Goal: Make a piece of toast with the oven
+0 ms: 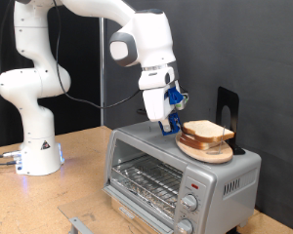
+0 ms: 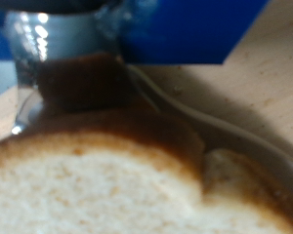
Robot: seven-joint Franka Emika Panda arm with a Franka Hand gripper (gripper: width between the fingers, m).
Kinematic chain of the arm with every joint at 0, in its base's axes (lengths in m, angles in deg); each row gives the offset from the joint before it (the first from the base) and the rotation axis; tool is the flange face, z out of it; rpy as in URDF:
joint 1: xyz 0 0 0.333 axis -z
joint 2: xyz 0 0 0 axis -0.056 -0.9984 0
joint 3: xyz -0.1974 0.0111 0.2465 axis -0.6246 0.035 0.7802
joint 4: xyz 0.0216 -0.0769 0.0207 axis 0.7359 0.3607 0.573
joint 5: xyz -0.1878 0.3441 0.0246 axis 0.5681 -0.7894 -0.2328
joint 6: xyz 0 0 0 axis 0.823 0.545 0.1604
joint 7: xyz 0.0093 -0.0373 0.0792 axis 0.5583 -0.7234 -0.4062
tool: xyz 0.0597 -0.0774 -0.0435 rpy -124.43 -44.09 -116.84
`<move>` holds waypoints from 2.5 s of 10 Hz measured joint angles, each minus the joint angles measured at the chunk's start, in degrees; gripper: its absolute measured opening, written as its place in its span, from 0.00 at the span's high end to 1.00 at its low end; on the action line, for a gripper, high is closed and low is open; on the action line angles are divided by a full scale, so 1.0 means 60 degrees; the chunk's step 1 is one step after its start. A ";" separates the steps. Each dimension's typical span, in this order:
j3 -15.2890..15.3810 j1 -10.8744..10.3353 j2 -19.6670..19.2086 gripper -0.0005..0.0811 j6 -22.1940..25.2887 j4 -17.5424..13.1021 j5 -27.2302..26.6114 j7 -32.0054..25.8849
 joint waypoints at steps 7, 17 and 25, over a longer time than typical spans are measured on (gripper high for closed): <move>-0.0002 0.0000 0.0003 0.50 -0.1506 0.0549 -0.0207 -0.0387; -0.0104 0.0001 0.0206 0.50 -0.1374 0.0860 -0.2176 -0.2260; -0.0106 -0.0002 0.0553 0.50 -0.1308 0.1165 -0.3414 -0.3459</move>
